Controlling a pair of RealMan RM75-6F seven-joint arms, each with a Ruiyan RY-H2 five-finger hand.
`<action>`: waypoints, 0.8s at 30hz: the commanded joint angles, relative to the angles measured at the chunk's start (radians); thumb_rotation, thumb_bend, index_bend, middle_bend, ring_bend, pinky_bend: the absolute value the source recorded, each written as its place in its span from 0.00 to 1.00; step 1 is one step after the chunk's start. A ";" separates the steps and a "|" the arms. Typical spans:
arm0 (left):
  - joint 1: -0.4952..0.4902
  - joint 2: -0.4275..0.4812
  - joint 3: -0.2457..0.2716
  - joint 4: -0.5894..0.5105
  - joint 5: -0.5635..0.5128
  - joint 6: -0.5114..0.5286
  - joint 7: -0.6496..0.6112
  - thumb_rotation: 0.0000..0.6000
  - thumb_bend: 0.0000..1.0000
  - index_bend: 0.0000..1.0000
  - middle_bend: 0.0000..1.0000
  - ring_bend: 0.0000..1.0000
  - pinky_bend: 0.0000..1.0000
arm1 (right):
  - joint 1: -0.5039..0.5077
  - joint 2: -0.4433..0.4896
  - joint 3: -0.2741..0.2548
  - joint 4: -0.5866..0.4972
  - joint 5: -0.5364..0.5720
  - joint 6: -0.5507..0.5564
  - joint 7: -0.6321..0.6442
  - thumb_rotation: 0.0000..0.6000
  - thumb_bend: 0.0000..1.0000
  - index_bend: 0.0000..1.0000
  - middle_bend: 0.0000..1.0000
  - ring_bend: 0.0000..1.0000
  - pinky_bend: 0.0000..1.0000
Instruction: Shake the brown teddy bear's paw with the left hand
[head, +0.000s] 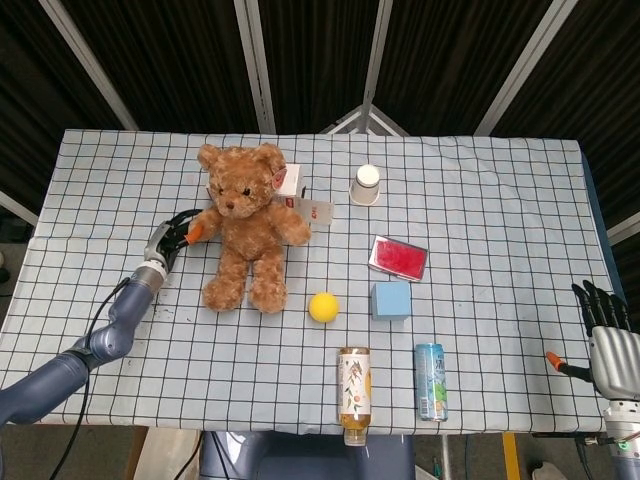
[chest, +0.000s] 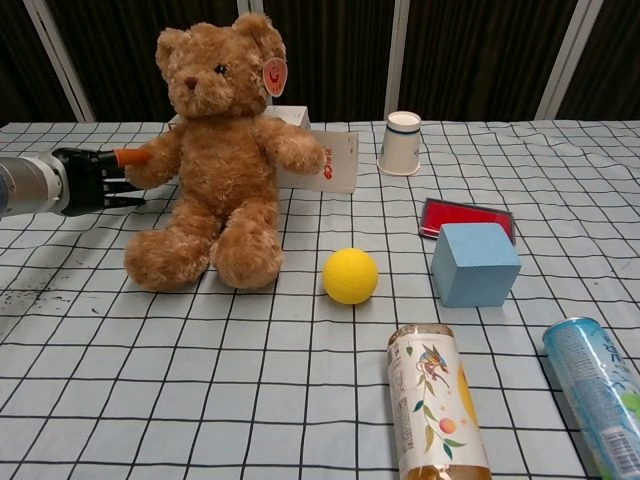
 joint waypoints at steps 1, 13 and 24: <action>0.001 0.007 -0.012 -0.025 0.008 0.014 0.011 1.00 0.66 0.30 0.46 0.07 0.00 | 0.000 0.001 0.001 -0.001 0.000 0.001 0.001 1.00 0.13 0.05 0.01 0.00 0.00; 0.018 0.040 -0.012 -0.102 -0.016 0.080 0.089 1.00 0.66 0.30 0.45 0.07 0.00 | -0.002 0.005 -0.001 -0.005 -0.003 0.003 0.005 1.00 0.13 0.05 0.01 0.00 0.00; -0.001 0.016 0.013 -0.029 -0.084 0.038 0.144 1.00 0.66 0.30 0.45 0.07 0.00 | 0.000 0.003 0.000 -0.006 0.003 -0.003 -0.001 1.00 0.13 0.05 0.01 0.00 0.00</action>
